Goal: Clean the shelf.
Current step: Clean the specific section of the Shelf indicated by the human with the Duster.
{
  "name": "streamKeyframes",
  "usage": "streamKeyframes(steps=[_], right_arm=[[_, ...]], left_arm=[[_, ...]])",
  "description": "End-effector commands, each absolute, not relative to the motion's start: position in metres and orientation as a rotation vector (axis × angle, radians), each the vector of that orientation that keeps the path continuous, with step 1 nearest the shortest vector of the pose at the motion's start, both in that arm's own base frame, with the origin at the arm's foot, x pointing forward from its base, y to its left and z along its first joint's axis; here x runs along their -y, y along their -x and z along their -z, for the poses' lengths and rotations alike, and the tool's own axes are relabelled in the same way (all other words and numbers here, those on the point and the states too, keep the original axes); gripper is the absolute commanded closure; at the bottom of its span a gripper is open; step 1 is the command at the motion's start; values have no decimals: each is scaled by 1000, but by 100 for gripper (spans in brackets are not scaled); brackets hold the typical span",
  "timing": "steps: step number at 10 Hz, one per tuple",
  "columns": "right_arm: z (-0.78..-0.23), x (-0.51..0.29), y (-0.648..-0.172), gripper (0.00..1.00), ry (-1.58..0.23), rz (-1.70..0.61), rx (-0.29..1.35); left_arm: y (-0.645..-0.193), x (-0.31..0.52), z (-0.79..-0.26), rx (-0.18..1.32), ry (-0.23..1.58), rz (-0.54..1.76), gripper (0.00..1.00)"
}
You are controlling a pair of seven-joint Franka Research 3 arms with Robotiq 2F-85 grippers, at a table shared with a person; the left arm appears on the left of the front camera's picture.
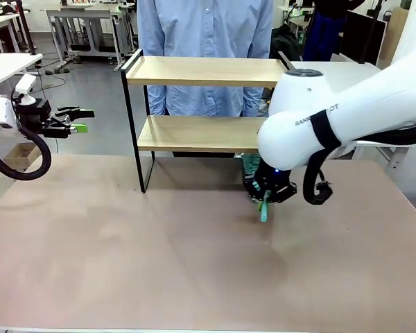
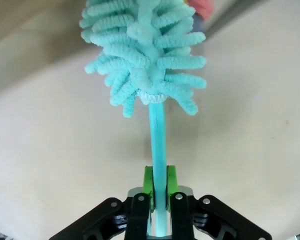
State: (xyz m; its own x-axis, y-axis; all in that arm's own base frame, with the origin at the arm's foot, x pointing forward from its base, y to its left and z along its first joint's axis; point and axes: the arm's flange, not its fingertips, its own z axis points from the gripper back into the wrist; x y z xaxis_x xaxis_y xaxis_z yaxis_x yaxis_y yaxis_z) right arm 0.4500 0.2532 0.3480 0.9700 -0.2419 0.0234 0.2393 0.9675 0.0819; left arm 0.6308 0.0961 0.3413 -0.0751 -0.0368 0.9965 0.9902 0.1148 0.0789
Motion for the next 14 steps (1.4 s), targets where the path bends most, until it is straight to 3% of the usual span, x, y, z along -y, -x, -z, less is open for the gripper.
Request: streamKeyframes(steps=[1, 5, 9, 14], right_arm=[[-358, -246, -430, 87, 6, 261, 88], [-351, -245, -445, 87, -56, 243, 52], [-398, -247, -419, 87, -79, 105, 223], [-430, -211, -385, 87, -161, -32, 204]], left_arm=[[-630, -95, -345, 1293, 1056, 1200, 0], [-630, -95, -345, 1293, 1056, 1200, 0], [-630, -95, -345, 1293, 1056, 1200, 0], [-630, -95, -345, 1293, 1056, 1200, 0]])
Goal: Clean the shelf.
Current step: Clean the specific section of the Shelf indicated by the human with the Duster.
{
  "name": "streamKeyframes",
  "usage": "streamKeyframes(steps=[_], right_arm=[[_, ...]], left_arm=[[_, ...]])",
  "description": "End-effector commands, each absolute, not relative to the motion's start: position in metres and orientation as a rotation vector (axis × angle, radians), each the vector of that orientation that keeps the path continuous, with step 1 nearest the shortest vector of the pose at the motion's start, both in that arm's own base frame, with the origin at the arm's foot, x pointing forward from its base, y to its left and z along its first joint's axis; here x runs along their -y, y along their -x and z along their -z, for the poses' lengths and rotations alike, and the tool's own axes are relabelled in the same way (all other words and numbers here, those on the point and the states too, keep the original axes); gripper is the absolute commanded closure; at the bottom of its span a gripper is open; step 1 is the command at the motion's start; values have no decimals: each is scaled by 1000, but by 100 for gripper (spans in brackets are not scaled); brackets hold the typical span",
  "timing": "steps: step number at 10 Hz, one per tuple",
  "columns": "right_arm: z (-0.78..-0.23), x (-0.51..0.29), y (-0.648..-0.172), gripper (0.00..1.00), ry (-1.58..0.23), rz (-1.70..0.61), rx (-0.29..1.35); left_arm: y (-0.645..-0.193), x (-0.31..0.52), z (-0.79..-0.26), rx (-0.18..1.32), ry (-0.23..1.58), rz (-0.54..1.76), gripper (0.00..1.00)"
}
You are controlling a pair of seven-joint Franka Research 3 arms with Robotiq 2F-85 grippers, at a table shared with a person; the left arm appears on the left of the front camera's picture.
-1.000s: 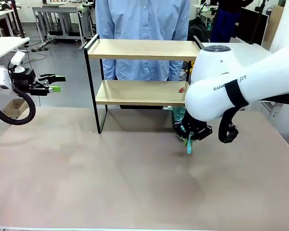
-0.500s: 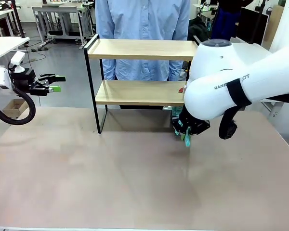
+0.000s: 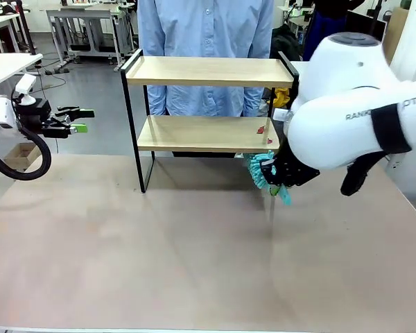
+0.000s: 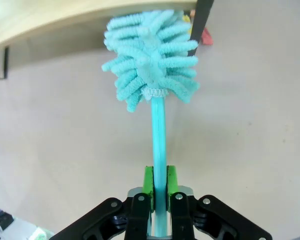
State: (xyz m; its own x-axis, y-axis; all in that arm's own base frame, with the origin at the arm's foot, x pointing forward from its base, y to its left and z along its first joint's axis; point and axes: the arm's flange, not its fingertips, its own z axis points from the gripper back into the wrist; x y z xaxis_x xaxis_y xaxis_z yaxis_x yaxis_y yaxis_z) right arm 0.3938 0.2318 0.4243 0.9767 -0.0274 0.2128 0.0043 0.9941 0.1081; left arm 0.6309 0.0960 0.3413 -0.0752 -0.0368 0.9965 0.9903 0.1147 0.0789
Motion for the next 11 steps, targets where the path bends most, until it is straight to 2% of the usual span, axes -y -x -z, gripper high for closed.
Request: streamKeyframes(steps=[1, 6, 11], right_arm=[[-435, -201, -379, 87, -194, -91, 177], [-430, -150, -363, 87, -323, -485, 18], [-455, -96, -334, 87, -444, -716, -133]], left_arm=[[-630, -95, -345, 1293, 1056, 1200, 0], [-630, -95, -345, 1293, 1056, 1200, 0], [-630, -95, -345, 1293, 1056, 1200, 0]])
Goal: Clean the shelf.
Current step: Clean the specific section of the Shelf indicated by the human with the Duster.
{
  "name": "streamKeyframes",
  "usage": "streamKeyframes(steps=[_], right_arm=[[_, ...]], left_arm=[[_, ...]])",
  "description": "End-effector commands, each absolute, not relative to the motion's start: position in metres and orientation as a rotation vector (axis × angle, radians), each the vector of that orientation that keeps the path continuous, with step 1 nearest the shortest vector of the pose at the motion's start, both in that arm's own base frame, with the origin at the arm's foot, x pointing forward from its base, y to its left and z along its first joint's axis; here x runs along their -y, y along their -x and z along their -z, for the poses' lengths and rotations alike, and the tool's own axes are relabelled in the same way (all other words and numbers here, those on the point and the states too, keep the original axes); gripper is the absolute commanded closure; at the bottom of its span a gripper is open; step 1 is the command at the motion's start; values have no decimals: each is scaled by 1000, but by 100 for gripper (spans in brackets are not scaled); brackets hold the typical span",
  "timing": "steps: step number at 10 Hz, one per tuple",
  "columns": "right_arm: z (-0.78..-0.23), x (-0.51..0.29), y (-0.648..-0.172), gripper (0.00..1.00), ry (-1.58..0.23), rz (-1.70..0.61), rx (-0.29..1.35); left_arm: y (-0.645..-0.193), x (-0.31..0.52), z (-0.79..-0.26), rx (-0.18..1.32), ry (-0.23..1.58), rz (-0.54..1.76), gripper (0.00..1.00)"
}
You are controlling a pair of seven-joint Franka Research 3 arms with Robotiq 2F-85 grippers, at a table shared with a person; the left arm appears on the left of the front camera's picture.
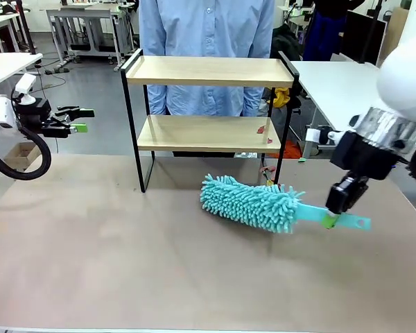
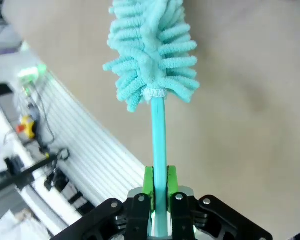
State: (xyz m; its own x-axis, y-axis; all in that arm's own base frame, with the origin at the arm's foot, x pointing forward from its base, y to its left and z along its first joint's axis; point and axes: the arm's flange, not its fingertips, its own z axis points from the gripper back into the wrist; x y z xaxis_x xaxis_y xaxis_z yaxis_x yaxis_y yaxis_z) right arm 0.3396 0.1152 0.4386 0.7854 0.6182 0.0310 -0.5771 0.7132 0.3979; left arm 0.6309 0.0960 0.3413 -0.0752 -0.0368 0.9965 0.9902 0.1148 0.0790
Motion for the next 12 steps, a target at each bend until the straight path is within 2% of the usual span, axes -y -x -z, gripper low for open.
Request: streamKeyframes(steps=[1, 2, 5, 12], right_arm=[[-469, -79, -329, 87, -469, -691, -210], [-485, -64, -322, 87, -499, -674, -266], [-512, -47, -308, 87, -384, -675, -376], [-505, -45, -303, 87, -433, -664, -349]], left_arm=[[-630, -95, -345, 1293, 1056, 1200, 0], [-630, -95, -345, 1293, 1056, 1200, 0], [-630, -95, -345, 1293, 1056, 1200, 0], [-630, -95, -345, 1293, 1056, 1200, 0]])
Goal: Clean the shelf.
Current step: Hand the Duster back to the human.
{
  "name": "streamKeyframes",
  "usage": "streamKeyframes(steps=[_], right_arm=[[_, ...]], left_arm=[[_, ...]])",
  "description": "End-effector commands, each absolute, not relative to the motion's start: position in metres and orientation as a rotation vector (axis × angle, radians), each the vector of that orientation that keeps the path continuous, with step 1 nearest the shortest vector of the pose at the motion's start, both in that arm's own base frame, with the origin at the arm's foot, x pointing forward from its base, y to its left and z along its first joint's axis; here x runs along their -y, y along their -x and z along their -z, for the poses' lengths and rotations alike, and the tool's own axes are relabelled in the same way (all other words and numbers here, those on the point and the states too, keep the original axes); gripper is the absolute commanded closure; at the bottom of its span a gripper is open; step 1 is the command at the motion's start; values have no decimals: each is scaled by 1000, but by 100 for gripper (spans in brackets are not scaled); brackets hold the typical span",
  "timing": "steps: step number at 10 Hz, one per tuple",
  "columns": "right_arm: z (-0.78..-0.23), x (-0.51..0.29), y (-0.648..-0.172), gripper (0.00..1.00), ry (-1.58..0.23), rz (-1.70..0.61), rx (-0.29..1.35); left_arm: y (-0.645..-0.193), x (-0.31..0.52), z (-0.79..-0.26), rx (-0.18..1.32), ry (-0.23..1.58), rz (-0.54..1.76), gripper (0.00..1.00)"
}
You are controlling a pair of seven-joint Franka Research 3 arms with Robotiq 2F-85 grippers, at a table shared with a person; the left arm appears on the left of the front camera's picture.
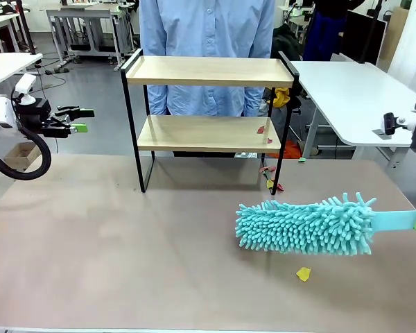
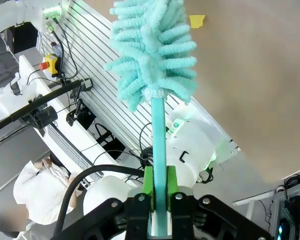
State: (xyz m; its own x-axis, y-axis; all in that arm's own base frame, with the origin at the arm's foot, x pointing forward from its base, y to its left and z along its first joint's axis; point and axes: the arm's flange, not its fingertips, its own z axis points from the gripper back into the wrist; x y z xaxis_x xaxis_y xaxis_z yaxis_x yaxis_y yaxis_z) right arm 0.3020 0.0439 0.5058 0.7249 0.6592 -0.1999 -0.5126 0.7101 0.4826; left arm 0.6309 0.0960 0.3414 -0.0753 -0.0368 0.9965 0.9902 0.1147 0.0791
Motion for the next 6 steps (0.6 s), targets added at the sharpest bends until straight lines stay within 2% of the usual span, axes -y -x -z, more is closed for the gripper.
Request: streamKeyframes(steps=[1, 6], right_arm=[[-505, -45, -303, 87, -433, -664, -349], [-505, -45, -303, 87, -433, -664, -349]], left_arm=[[-630, -95, -345, 1293, 1056, 1200, 0], [-630, -95, -345, 1293, 1056, 1200, 0]])
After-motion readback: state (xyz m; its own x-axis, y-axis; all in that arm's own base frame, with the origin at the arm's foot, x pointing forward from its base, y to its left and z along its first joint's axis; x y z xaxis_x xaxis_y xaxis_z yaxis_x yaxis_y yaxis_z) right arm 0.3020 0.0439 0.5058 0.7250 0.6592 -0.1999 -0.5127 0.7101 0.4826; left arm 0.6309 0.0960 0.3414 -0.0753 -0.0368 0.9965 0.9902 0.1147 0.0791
